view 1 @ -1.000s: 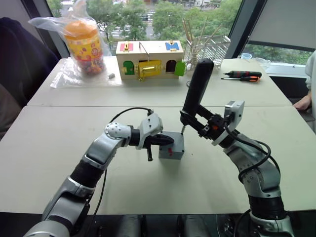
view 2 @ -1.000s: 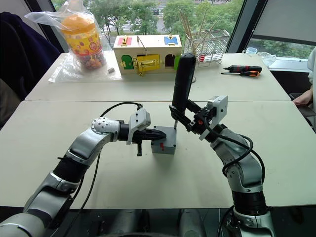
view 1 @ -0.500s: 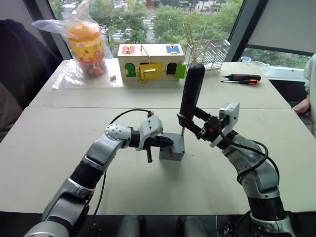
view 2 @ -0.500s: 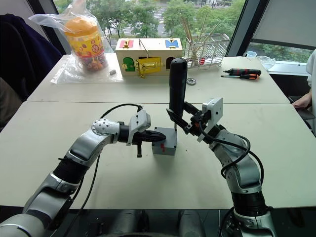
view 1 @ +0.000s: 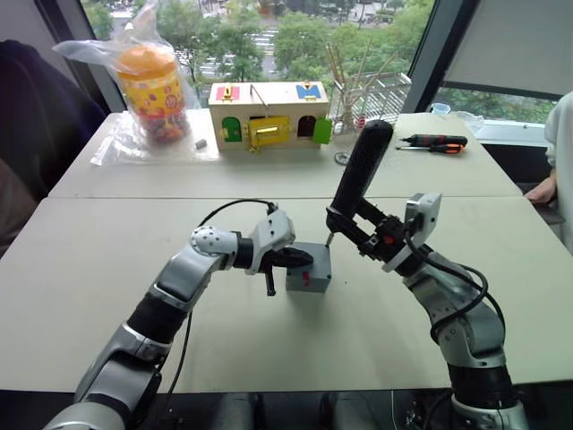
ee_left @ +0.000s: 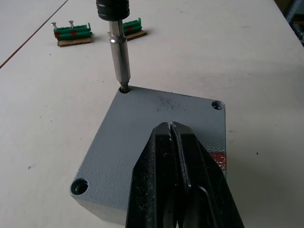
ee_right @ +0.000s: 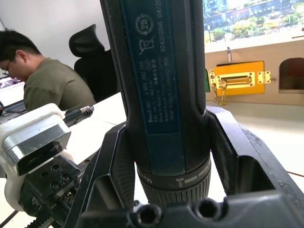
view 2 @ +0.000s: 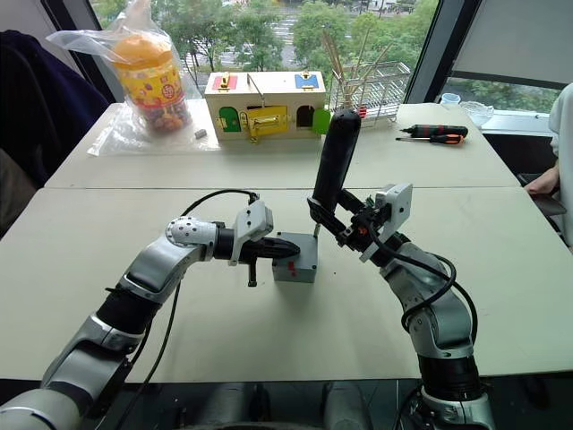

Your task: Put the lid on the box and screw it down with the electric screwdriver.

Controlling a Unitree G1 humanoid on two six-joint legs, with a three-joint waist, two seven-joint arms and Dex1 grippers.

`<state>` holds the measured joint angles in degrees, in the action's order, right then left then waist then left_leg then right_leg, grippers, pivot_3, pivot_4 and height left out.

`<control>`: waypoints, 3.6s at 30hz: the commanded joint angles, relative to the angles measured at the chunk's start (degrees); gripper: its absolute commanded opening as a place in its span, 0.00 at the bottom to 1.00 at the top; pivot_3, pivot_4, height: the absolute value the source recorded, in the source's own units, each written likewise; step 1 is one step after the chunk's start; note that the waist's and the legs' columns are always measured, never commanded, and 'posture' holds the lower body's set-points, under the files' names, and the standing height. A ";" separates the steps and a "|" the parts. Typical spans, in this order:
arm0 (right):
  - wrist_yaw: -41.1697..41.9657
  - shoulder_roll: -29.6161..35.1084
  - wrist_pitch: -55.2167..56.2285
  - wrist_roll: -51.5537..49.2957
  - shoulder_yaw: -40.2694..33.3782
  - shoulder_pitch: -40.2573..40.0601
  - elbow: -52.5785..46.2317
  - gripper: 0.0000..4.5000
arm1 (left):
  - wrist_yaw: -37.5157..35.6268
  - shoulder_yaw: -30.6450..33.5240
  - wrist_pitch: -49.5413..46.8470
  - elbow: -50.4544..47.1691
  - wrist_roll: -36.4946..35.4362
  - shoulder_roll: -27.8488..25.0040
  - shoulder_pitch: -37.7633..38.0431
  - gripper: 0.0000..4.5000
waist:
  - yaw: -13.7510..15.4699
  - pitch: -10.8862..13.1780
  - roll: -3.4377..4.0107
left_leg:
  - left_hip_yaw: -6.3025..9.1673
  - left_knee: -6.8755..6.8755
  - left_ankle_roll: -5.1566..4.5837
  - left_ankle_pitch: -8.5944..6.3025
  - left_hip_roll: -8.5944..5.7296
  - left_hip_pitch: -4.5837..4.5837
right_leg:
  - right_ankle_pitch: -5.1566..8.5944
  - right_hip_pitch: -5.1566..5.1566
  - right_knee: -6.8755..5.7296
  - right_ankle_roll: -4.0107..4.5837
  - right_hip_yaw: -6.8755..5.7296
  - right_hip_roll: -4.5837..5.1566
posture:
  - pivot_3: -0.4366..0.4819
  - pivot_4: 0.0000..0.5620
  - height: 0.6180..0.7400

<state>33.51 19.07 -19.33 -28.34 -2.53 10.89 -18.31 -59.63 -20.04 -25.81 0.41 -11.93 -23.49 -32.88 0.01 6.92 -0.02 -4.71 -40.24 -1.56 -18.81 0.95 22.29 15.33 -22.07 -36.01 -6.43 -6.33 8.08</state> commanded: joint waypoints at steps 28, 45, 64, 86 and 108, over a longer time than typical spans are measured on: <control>-1.18 5.60 -12.26 -3.53 0.46 2.11 -1.66 0.40 | 0.40 -0.48 1.55 3.49 1.17 1.37 0.83 0.00 | -0.48 -0.06 0.21 | 0.06 0.23 -0.11 -0.07 -0.05 -0.12 | 0.19 -0.14 0.08 0.33 -0.12 0.30 | 0.48 0.27 0.71; -15.99 17.50 -34.75 -25.62 -20.78 26.36 1.45 0.40 | 9.80 8.57 -5.10 -5.35 -5.03 5.05 -0.15 0.00 | -0.58 2.46 0.72 | 0.01 0.14 0.18 0.18 -0.25 0.67 | 0.04 -0.55 -0.06 0.07 -0.50 0.42 | 0.48 0.27 0.71; 7.72 50.60 -61.17 -13.66 -3.57 21.91 34.97 0.40 | 1.24 2.88 -12.30 -23.21 -11.06 -5.92 2.72 0.00 | 0.75 3.25 0.74 | -0.06 0.13 0.05 0.47 -0.56 1.23 | -0.07 -1.06 -0.07 -0.22 -0.62 0.47 | 0.48 0.27 0.71; 20.76 50.00 -50.10 2.93 7.99 28.44 46.67 0.99 | 6.99 14.77 -13.48 -11.99 -17.71 -3.29 -2.26 0.00 | 0.73 3.26 0.71 | 0.01 0.09 0.26 0.76 -0.57 1.09 | -0.13 -0.93 -0.19 -0.31 -0.66 0.45 | 0.48 0.27 0.71; 18.37 33.94 -32.93 -2.50 6.25 4.92 -6.55 0.99 | -0.25 1.75 -3.82 1.26 -3.56 -6.93 -0.97 0.00 | 2.25 3.33 0.40 | 0.19 -0.16 0.25 0.84 -0.62 1.10 | -0.31 -0.74 -0.17 -0.41 -0.74 0.46 | 0.48 0.27 0.71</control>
<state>52.91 53.68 -53.70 -31.85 3.57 14.81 -24.40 -59.56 -17.74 -31.66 1.32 -16.61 -30.81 -32.29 2.26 10.25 0.38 -4.52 -40.39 -1.32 -17.96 0.33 23.40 15.02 -22.81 -36.18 -6.84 -7.08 8.51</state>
